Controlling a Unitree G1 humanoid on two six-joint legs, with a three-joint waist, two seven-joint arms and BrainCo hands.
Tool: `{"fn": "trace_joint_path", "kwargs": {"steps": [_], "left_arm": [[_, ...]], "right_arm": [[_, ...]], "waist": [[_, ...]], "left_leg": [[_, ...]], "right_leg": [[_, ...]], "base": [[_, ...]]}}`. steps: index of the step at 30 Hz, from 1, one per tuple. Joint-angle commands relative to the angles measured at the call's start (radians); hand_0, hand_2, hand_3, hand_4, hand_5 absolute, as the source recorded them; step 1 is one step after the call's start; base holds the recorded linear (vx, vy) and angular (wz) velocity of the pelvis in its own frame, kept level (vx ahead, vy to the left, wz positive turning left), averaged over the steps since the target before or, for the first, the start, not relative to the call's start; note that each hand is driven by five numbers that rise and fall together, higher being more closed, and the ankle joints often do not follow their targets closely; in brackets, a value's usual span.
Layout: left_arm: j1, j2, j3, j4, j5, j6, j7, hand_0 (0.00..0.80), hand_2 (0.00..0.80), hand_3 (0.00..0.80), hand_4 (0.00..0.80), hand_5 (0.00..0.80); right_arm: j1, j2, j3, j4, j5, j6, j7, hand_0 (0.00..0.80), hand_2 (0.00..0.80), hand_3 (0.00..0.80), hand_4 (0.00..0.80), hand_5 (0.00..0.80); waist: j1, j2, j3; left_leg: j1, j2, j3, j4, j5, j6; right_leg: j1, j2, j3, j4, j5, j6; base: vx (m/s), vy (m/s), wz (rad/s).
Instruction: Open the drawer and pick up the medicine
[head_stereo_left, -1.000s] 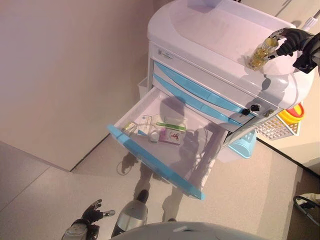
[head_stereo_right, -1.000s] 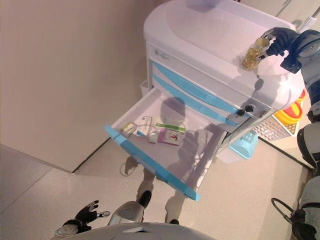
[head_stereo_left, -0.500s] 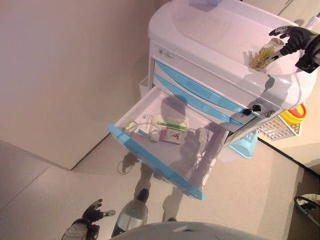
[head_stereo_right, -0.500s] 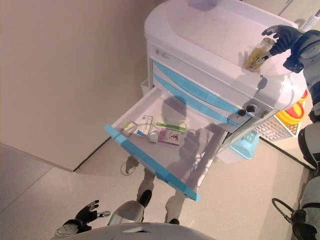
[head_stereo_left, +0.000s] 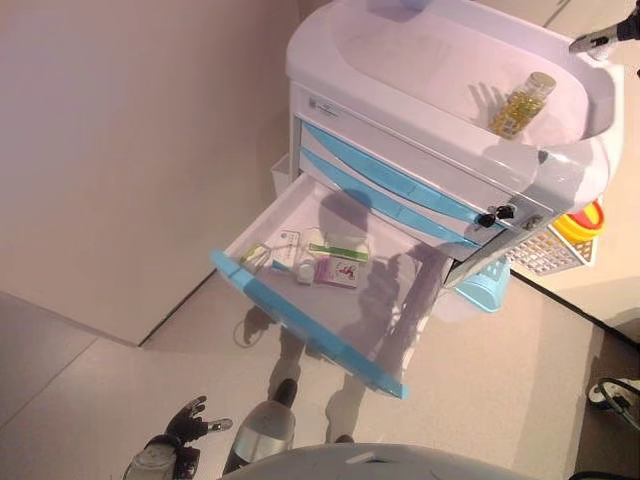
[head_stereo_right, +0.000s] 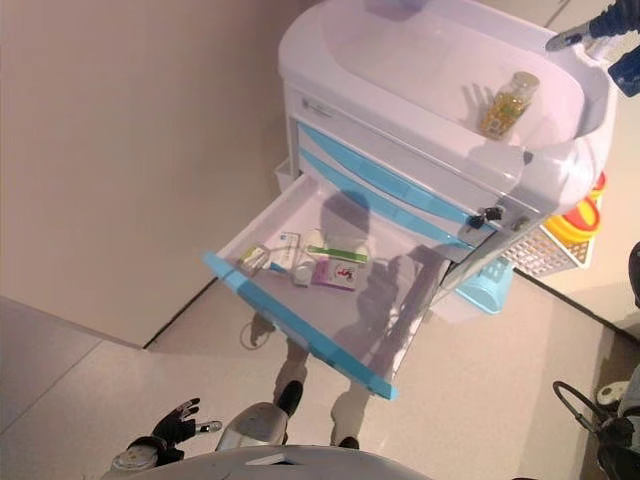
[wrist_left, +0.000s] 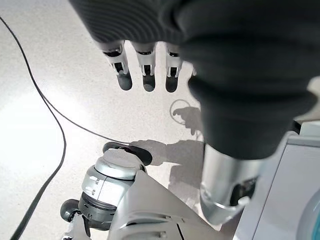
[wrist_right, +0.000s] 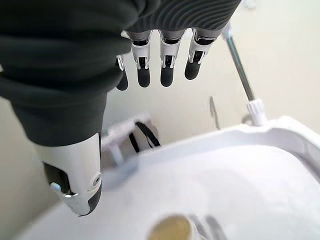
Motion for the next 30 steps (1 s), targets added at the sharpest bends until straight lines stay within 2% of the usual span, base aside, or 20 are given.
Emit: {"fn": "trace_joint_path", "kwargs": {"steps": [1,6,10,15,19,22,23,25,30], "left_arm": [[0.018,0.043,-0.04,0.02,0.012,-0.037,-0.004,0.0,0.0,0.0,0.0,0.0],[0.004,0.03,-0.059,0.023,0.066,-0.033,-0.014,0.0,0.0,0.0,0.0,0.0],[-0.01,0.019,-0.093,0.017,0.09,-0.026,-0.013,0.0,0.0,0.0,0.0,0.0],[-0.037,0.007,-0.096,0.016,0.102,-0.014,-0.016,0.0,0.0,0.0,0.0,0.0],[-0.062,0.001,-0.085,0.026,0.104,-0.008,-0.021,0.0,0.0,0.0,0.0,0.0],[-0.072,-0.011,-0.079,0.024,0.103,-0.007,-0.02,0.0,0.0,0.0,0.0,0.0],[-0.075,-0.021,-0.08,0.026,0.108,-0.008,-0.015,0.0,0.0,0.0,0.0,0.0],[-0.069,-0.033,-0.087,0.023,0.111,-0.009,-0.008,0.0,0.0,0.0,0.0,0.0],[-0.071,-0.065,-0.097,0.045,0.097,-0.054,-0.006,0.0,0.0,0.0,0.0,0.0]], "right_arm": [[-0.057,-0.074,-0.03,-0.088,0.176,-0.01,-0.104,0.0,0.0,0.0,0.0,0.0],[0.085,-0.075,-0.182,-0.148,0.222,-0.006,-0.155,0.0,0.0,0.0,0.0,0.0],[0.297,-0.043,-0.334,-0.21,0.297,-0.055,-0.151,0.0,0.0,0.0,0.0,0.0],[0.669,0.09,-0.566,-0.367,0.374,-0.089,-0.074,0.0,0.0,0.0,0.0,0.0],[0.932,0.229,-0.656,-0.48,0.366,-0.112,-0.019,0.0,0.0,0.0,0.0,0.0],[1.094,0.353,-0.66,-0.532,0.366,-0.128,0.002,0.0,0.0,0.0,0.0,0.0],[1.187,0.418,-0.659,-0.535,0.339,-0.151,0.046,0.0,0.0,0.0,0.0,0.0],[1.277,0.48,-0.642,-0.527,0.299,-0.189,0.055,0.0,0.0,0.0,0.0,0.0],[1.413,0.635,-0.561,-0.371,0.12,-0.262,0.026,0.0,0.0,0.0,0.0,0.0]], "waist": [[-0.018,0.001,-0.069],[-0.055,0.02,-0.076],[-0.091,0.039,-0.075],[-0.148,0.058,-0.075],[-0.201,0.071,-0.073],[-0.231,0.079,-0.069],[-0.25,0.085,-0.067],[-0.263,0.091,-0.066],[-0.298,0.108,-0.065]], "left_leg": [[0.05,-0.04,0.064,0.013,-0.148,0.036],[0.059,-0.038,0.092,0.012,-0.157,0.037],[0.067,-0.033,0.116,0.012,-0.162,0.041],[0.081,-0.023,0.149,-0.003,-0.163,0.039],[0.091,-0.014,0.187,-0.009,-0.166,0.038],[0.095,-0.01,0.207,-0.01,-0.169,0.04],[0.1,-0.006,0.217,-0.015,-0.168,0.04],[0.104,-0.003,0.227,-0.02,-0.166,0.039],[0.119,0.004,0.252,-0.026,-0.165,0.036]], "right_leg": [[-0.066,-0.036,0.039,0.086,0.01,0.039],[-0.075,-0.034,0.069,0.086,0.01,0.043],[-0.081,-0.03,0.101,0.082,0.013,0.045],[-0.085,-0.02,0.142,0.066,0.024,0.049],[-0.092,-0.012,0.179,0.057,0.032,0.052],[-0.096,-0.006,0.203,0.053,0.036,0.052],[-0.098,-0.003,0.212,0.052,0.037,0.054],[-0.096,0.0,0.22,0.046,0.041,0.055],[-0.09,0.005,0.237,0.033,0.051,0.06]], "base": [[-0.033,-0.014,-0.14],[-0.051,-0.009,-0.12],[-0.064,-0.001,-0.31],[-0.051,-0.011,-0.34],[-0.047,-0.023,-0.4],[-0.059,-0.024,-0.39],[-0.048,-0.023,-0.41],[-0.035,-0.021,-0.21],[-0.027,-0.009,-0.23]]}}
